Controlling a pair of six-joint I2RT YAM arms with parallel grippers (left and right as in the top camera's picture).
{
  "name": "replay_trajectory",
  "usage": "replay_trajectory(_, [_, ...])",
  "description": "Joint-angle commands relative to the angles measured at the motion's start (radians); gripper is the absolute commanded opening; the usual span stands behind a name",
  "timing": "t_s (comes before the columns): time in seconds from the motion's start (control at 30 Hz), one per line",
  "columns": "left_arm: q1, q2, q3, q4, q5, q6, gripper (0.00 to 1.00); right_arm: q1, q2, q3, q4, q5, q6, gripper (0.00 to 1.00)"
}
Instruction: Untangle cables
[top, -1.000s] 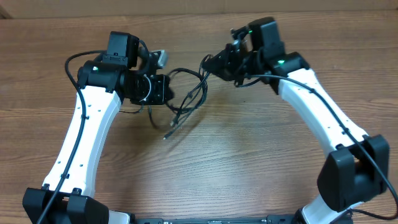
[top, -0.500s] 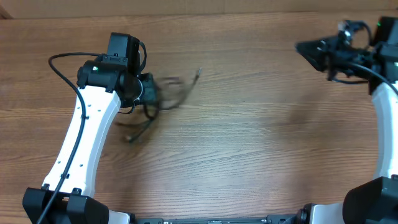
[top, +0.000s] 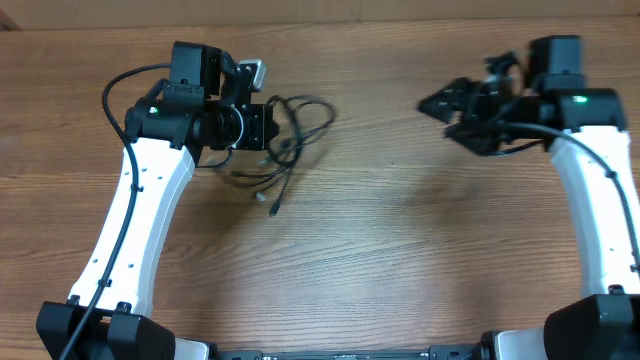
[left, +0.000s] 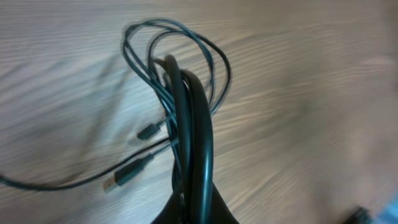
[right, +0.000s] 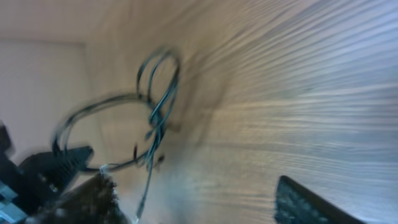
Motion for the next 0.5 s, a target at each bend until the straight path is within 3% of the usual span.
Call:
replay_trajectory(0.0, [0.001,-0.007,0.004,0.048,0.203,0.006,0.04,0.113,-0.011,0.013,0.024,0.032,0.041,0.85])
replay_trajectory(0.13, [0.001,-0.007,0.004,0.069,0.272,-0.002,0.04,0.206,0.013,0.012,0.075,0.2,0.212,0.84])
replay_trajectory(0.47, [-0.001,-0.007,0.004,0.062,0.274,-0.002,0.04,0.352,0.248,0.012,0.301,0.24,0.342,0.69])
